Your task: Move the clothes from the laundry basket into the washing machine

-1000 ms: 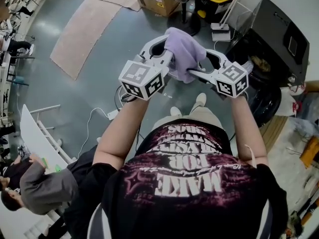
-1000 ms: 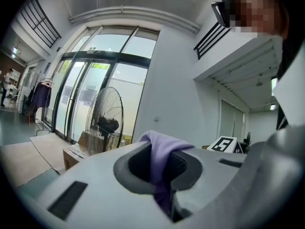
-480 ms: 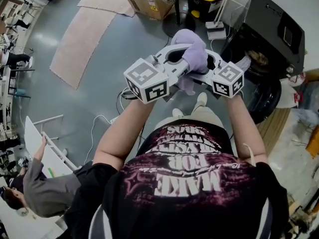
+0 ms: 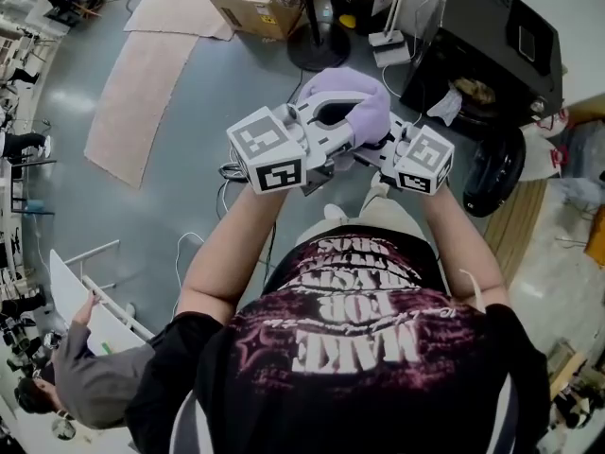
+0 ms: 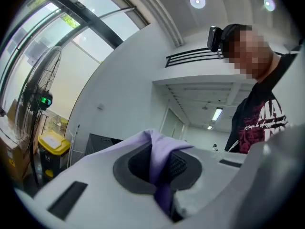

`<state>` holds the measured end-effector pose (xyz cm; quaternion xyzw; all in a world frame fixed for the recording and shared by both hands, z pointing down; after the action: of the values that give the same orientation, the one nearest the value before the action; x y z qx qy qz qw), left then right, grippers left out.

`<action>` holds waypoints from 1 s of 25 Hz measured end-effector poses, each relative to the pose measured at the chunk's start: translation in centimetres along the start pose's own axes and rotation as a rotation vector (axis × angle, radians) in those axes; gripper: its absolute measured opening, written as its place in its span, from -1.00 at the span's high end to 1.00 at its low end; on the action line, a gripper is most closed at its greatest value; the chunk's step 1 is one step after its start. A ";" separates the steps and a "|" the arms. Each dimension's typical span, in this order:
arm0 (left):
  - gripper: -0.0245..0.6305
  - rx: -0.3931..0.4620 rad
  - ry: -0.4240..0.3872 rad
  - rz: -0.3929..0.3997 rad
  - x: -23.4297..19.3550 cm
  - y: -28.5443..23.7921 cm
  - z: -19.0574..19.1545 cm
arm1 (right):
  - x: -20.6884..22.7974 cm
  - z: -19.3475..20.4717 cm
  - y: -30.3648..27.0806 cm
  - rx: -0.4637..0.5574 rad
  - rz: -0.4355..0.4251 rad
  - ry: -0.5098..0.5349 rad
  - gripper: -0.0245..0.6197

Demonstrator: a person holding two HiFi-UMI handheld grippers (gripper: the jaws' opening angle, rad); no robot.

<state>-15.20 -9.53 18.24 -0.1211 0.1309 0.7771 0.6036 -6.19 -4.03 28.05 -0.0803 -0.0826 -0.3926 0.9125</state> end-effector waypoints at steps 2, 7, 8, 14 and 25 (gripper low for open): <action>0.88 -0.008 -0.013 0.013 -0.1 -0.3 0.2 | 0.0 0.3 0.5 -0.005 0.030 -0.011 0.48; 0.88 -0.063 -0.120 -0.052 -1.3 -1.6 0.9 | 1.2 1.9 3.1 -0.067 0.192 -0.065 0.62; 0.88 -0.092 -0.169 -0.085 -1.6 -2.0 1.2 | 1.6 2.3 4.0 -0.083 0.236 -0.082 0.62; 0.87 -0.183 -0.340 -0.214 -2.8 -5.3 3.3 | 3.1 3.6 10.3 -0.123 0.472 -0.140 0.64; 0.59 -0.259 -0.331 -0.131 -2.3 -14.9 7.1 | 5.3 4.3 22.4 -0.111 0.708 -0.153 0.65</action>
<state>-0.42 -5.64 24.85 -0.0765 -0.0790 0.7558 0.6455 13.38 8.30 31.51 -0.1825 -0.0964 -0.0491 0.9772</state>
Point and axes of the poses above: the fingertips, and each gripper's own axes: y backward along the fingers, x to its right, z out of its underside, the point moved 9 cm from there along y, backward along the fingers, and after that the axes turned 1 degree about -z, right-handed, at the moved point
